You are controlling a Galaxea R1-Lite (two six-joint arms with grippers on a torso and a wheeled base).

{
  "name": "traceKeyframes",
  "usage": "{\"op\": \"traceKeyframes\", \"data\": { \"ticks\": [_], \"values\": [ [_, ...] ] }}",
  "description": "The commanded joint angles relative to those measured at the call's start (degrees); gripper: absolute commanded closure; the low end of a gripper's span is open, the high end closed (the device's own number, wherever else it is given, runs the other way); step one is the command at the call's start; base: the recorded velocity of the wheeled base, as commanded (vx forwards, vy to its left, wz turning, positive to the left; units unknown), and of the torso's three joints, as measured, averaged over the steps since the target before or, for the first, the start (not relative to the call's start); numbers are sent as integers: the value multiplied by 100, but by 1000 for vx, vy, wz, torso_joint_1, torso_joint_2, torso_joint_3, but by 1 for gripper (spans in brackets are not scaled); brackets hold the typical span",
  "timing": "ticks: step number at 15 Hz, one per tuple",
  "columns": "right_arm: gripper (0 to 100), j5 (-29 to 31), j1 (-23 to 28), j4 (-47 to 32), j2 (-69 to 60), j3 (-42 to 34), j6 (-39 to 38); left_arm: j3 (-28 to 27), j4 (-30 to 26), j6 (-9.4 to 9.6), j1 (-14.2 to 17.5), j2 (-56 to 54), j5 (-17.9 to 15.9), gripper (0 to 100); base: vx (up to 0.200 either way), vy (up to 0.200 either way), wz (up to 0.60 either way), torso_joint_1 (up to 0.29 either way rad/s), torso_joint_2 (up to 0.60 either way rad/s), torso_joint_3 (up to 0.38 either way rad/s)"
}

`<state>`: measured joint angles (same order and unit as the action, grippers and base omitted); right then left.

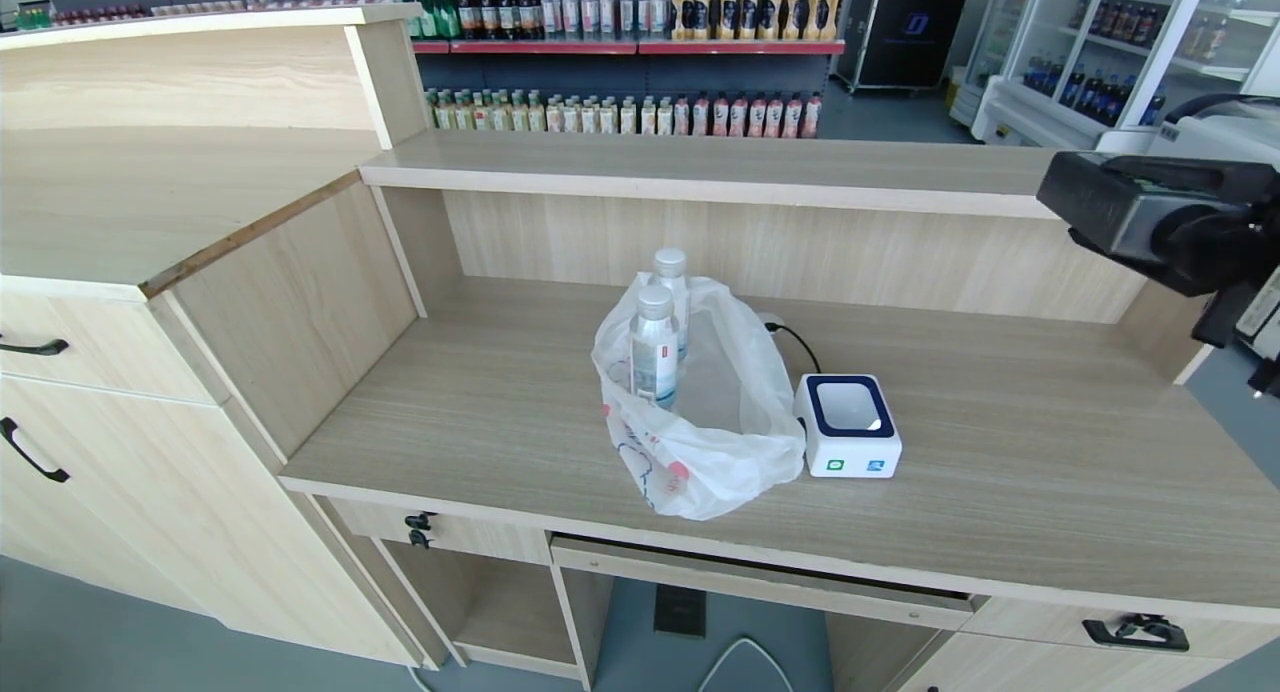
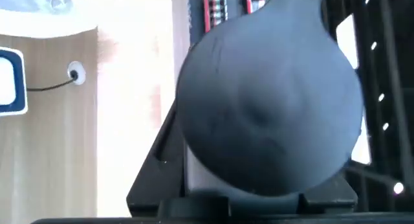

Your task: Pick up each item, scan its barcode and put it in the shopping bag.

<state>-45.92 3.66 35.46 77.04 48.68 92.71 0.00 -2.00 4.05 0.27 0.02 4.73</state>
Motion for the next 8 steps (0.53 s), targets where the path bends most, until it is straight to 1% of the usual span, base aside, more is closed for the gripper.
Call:
{"op": "traceKeyframes", "data": {
  "ticks": [1,2,3,5,6,7,8],
  "values": [
    [100,-154,-1130,92,-207,-526,1021,0,-2,0,8,-2,2,0,0,0,0,0,0,0],
    [100,-154,-1394,145,-216,-693,1302,0,-2,0,8,-2,2,0,0,0,0,0,0,0],
    [100,-145,-1816,259,-243,-1036,1786,0,-2,0,0,6,2,0,0,0,0,0,0,0],
    [100,-136,-2396,523,-243,-1370,2647,0,-2,0,8,-2,2,0,0,0,0,0,0,0],
    [100,-128,-2528,576,-260,-1414,2805,0,-2,0,8,-2,2,0,0,0,0,0,0,0],
    [100,4,-2853,734,-427,-1440,3253,0,-2,0,0,-2,2,0,0,0,0,0,0,0],
    [100,75,-2958,813,-524,-1466,3447,0,-2,0,0,-2,2,0,0,0,0,0,0,0]
  ]
}}
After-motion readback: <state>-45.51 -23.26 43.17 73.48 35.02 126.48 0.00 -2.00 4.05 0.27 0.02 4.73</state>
